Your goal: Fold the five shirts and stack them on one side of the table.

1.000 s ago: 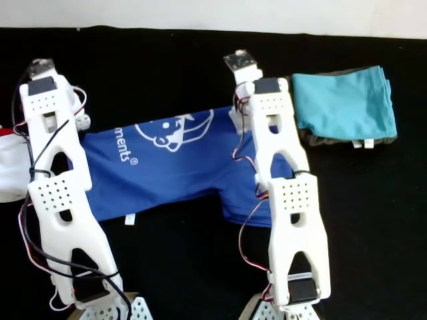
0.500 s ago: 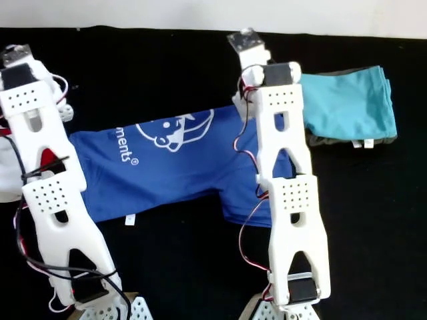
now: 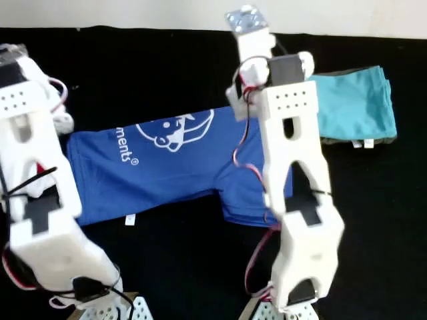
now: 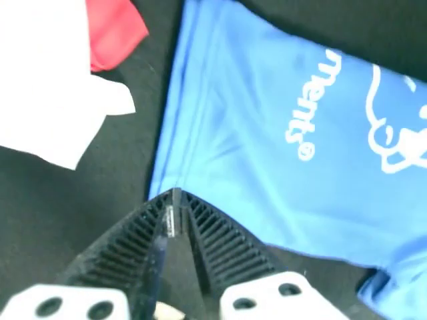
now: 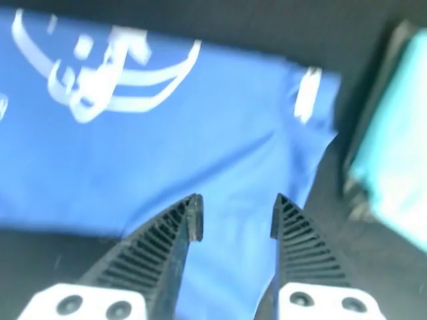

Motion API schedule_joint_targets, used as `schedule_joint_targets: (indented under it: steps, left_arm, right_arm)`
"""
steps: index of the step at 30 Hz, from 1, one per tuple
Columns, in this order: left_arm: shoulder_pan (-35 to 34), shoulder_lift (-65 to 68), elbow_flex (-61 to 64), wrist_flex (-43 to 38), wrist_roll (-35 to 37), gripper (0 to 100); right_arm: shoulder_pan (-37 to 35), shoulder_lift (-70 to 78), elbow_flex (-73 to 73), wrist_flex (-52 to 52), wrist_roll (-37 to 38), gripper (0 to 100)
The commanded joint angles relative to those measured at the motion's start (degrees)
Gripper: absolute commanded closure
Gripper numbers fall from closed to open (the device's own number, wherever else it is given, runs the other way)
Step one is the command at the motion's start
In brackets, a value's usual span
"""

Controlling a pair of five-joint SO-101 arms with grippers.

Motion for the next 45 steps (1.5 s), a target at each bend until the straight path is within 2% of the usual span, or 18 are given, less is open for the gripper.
schedule_joint_targets:
  steps: [1,4,8,18,24,29,34,41,45]
  left_arm:
    - [1.71,-10.07,22.02,-13.1,0.26,99]
    - [1.45,-13.23,34.77,-23.91,0.26,99]
    - [1.36,-14.37,45.76,-33.05,0.26,99]
    - [1.36,-14.55,62.9,-52.22,0.26,99]
    - [1.54,-14.9,63.87,-53.27,0.26,99]
    - [1.45,-14.81,63.87,-53.36,0.26,99]
    - [1.45,-14.73,63.87,-53.36,0.26,99]
    - [1.45,-14.64,63.87,-53.45,0.26,99]
    - [1.45,-14.64,63.87,-53.45,0.35,99]
  right_arm:
    - [-2.42,-12.53,16.22,0.31,-0.35,82.5]
    - [-4.88,-18.86,25.54,-1.01,-0.35,82.5]
    - [-7.08,-24.75,38.46,-5.49,0.35,82.5]
    - [-10.07,-29.05,68.0,-16.75,18.37,82.2]
    - [-10.07,-29.05,74.33,-20.44,26.55,81.4]
    - [-9.89,-29.05,75.82,-21.23,27.69,69.0]
    - [-9.71,-28.53,76.0,-21.67,32.53,68.8]
    - [-8.66,-16.75,75.74,-28.7,32.7,68.8]
    - [-8.66,-11.38,75.38,-29.23,32.7,68.8]
